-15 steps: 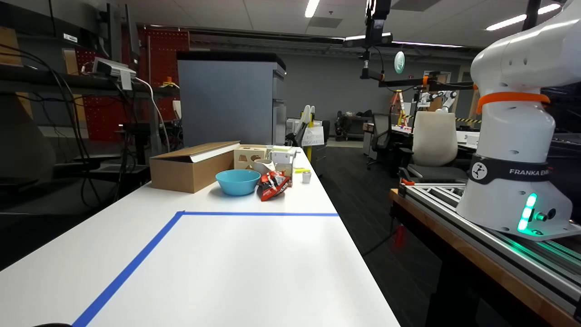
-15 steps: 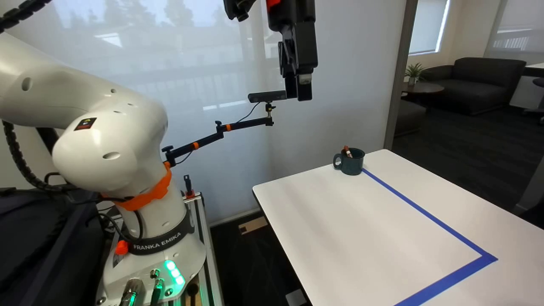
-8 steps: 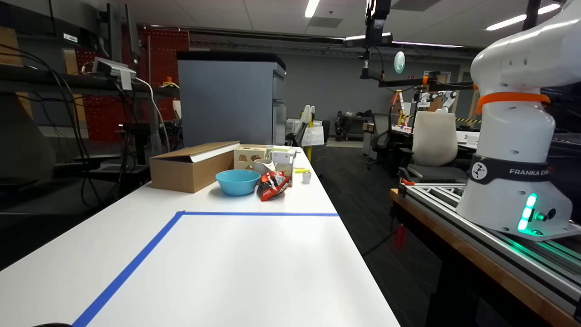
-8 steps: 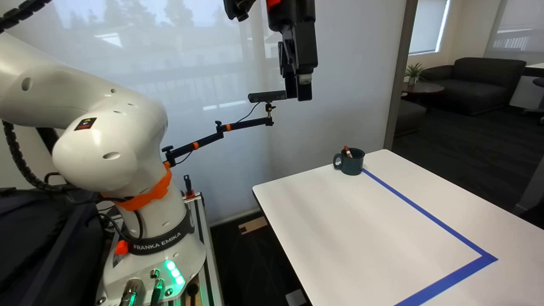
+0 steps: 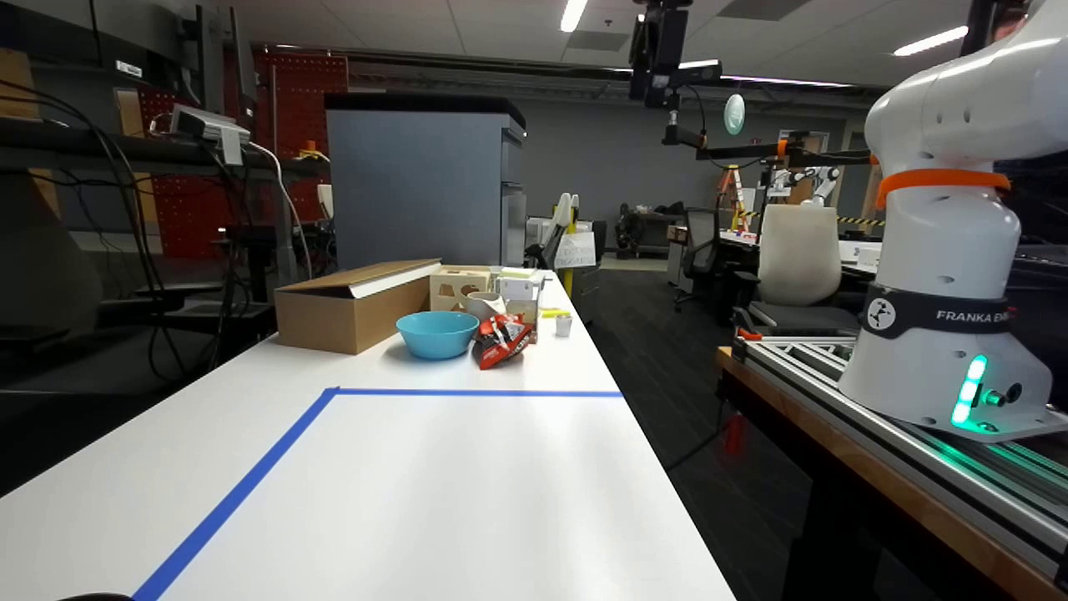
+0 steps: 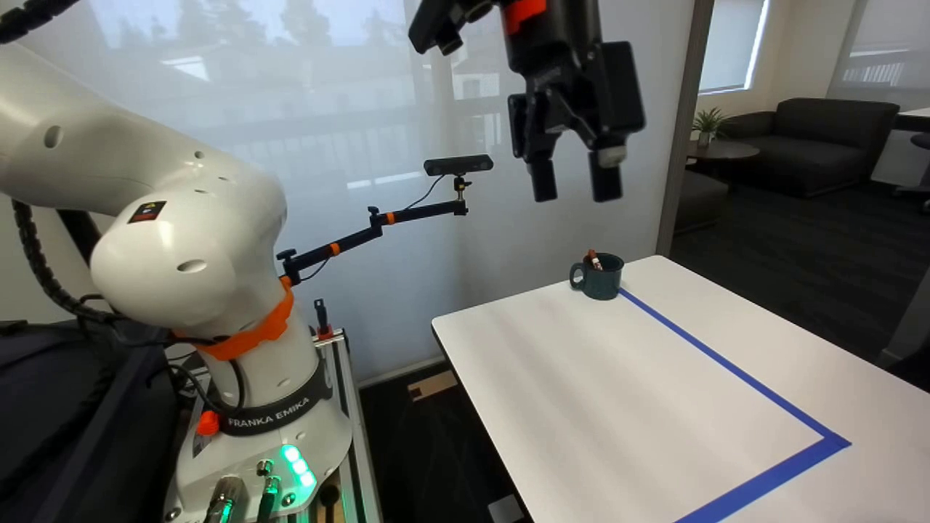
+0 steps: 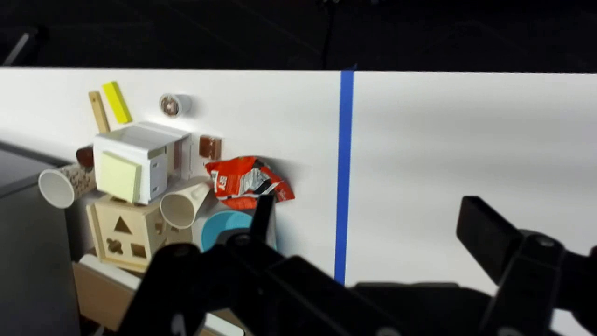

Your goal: Remove the marker from the cup

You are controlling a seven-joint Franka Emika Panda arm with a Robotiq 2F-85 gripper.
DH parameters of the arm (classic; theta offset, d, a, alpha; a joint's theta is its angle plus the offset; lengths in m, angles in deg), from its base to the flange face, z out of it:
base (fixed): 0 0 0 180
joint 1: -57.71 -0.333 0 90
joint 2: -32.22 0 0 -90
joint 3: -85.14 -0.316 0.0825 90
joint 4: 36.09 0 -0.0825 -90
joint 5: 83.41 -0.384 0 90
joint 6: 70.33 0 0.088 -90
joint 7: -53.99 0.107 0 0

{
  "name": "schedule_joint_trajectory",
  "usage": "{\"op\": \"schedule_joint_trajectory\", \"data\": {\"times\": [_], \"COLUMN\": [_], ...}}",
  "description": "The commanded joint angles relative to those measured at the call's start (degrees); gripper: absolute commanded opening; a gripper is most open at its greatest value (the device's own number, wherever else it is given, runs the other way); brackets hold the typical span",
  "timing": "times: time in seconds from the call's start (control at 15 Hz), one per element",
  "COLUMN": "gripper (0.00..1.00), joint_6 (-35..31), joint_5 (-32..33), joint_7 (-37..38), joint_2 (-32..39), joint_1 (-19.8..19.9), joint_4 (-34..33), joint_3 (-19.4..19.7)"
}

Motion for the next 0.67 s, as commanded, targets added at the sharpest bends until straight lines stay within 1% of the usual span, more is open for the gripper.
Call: {"op": "schedule_joint_trajectory", "data": {"times": [0.0,0.13,0.33,0.47,0.6], "gripper": [1.0,1.0,1.0,1.0,1.0], "joint_6": [-12.0,-20.6,-33.5,-41.3,-46.6], "joint_5": [6.4,7.2,3.4,-1.1,-8.3], "joint_7": [-12.7,-20.3,-32.4,-40.6,-49.4], "joint_2": [6.4,11.5,20.2,25.8,30.6], "joint_1": [-0.2,-0.5,-2.7,-4.8,-8.0], "joint_4": [-1.2,-2.7,-5.7,-7.6,-9.8], "joint_3": [8.6,13.5,19.7,22.2,23.7]}}
